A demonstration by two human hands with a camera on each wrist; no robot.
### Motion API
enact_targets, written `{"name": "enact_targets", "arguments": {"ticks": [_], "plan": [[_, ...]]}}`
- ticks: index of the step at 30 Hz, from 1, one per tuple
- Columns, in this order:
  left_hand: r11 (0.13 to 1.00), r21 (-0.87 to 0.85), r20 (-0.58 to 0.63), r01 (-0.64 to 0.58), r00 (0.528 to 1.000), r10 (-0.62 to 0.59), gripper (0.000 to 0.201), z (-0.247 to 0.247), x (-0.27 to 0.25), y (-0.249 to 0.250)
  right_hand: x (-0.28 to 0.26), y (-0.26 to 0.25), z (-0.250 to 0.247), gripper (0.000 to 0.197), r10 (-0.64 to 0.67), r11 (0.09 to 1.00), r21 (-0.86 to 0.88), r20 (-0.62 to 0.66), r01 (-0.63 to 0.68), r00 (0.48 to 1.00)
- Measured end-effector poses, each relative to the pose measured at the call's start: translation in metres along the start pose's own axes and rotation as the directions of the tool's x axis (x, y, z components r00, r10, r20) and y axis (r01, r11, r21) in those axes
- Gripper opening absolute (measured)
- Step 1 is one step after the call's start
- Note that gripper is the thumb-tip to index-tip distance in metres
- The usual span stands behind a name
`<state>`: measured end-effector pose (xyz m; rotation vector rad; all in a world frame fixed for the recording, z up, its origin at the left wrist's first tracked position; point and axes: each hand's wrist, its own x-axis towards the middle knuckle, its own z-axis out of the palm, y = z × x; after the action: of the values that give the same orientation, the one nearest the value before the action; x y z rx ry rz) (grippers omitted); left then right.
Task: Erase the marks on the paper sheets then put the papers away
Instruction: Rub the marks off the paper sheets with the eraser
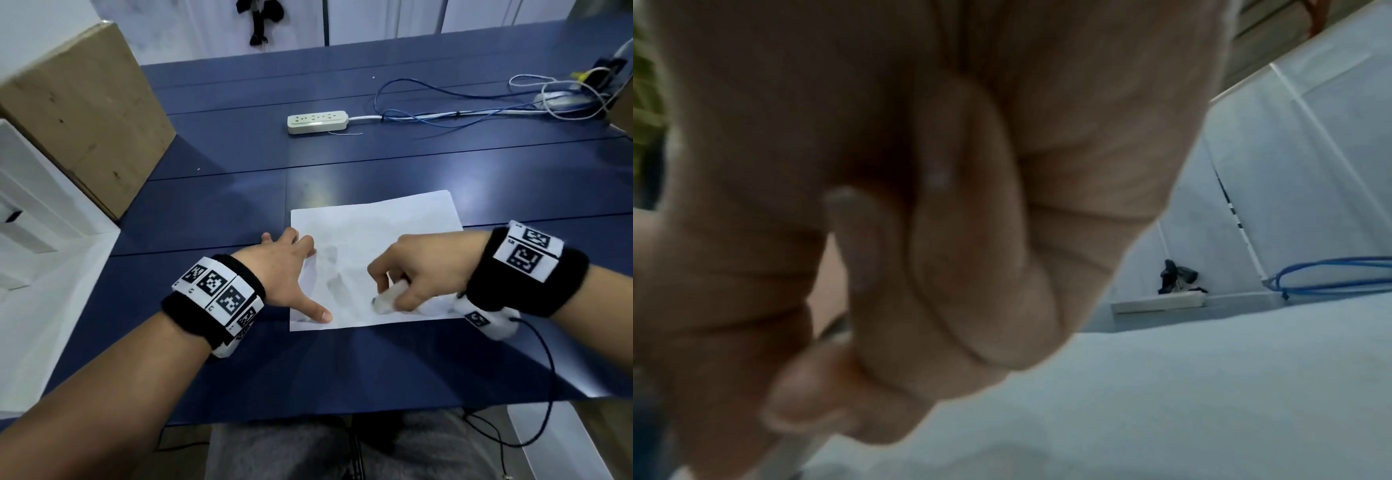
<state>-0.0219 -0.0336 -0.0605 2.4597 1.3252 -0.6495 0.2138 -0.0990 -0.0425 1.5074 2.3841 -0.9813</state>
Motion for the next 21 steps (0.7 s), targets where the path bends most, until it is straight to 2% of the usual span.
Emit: {"name": "enact_targets", "arguments": {"ticks": [1,3,6,7,8,10,12,13,16,19,20,21], "plan": [[1.000,-0.001,0.002,-0.001,1.000,0.001,0.123,0.000,0.000,0.000,0.002,0.001,-0.001,0.023,0.016,1.000,-0.013,-0.005,-0.016,1.000],[1.000,-0.001,0.002,0.001,1.000,-0.001,0.124,0.000,0.000,-0.001,0.012,0.009,-0.011,0.029,0.070,0.995,-0.057,-0.107,-0.076,0.992],[1.000,-0.006,-0.008,-0.003,1.000,0.003,0.124,0.000,0.000,0.000,0.021,0.022,-0.024,0.039,0.188,0.975,-0.056,-0.314,-0.216,0.930],[1.000,-0.003,-0.009,-0.005,1.000,0.005,0.123,0.001,0.000,0.000,0.020,0.023,-0.024,0.039,0.181,0.976,-0.055,-0.325,-0.209,0.928],[1.000,-0.001,-0.009,-0.007,1.000,0.007,0.123,0.001,0.000,0.000,0.017,0.020,-0.022,0.034,0.146,0.985,-0.051,-0.282,-0.166,0.948],[1.000,-0.006,-0.003,-0.002,1.000,0.002,0.122,0.001,0.000,-0.001,0.007,0.009,-0.012,0.022,0.048,0.998,-0.024,-0.104,-0.051,0.993],[1.000,-0.012,0.003,-0.001,1.000,0.001,0.123,0.001,0.000,-0.001,0.000,-0.001,-0.004,0.020,0.016,1.000,0.006,0.058,-0.016,0.998],[1.000,-0.013,0.004,0.000,1.000,0.001,0.123,0.001,0.000,-0.001,-0.001,-0.001,-0.005,0.021,0.023,1.000,0.006,0.074,-0.023,0.997],[1.000,-0.006,0.003,0.000,1.000,0.000,0.124,0.001,0.000,-0.001,0.012,0.012,-0.015,0.034,0.089,0.996,-0.016,-0.059,-0.090,0.994],[1.000,0.003,0.002,-0.004,1.000,0.004,0.125,0.000,0.000,0.000,0.022,0.027,-0.024,0.021,0.178,0.977,-0.062,-0.290,-0.204,0.940],[1.000,0.005,0.001,-0.005,1.000,0.005,0.125,0.001,0.000,0.000,0.022,0.028,-0.024,0.018,0.182,0.973,-0.077,-0.334,-0.219,0.925],[1.000,0.004,0.000,-0.005,1.000,0.005,0.124,0.001,0.000,-0.001,0.020,0.027,-0.023,0.018,0.157,0.977,-0.085,-0.326,-0.195,0.932]]}}
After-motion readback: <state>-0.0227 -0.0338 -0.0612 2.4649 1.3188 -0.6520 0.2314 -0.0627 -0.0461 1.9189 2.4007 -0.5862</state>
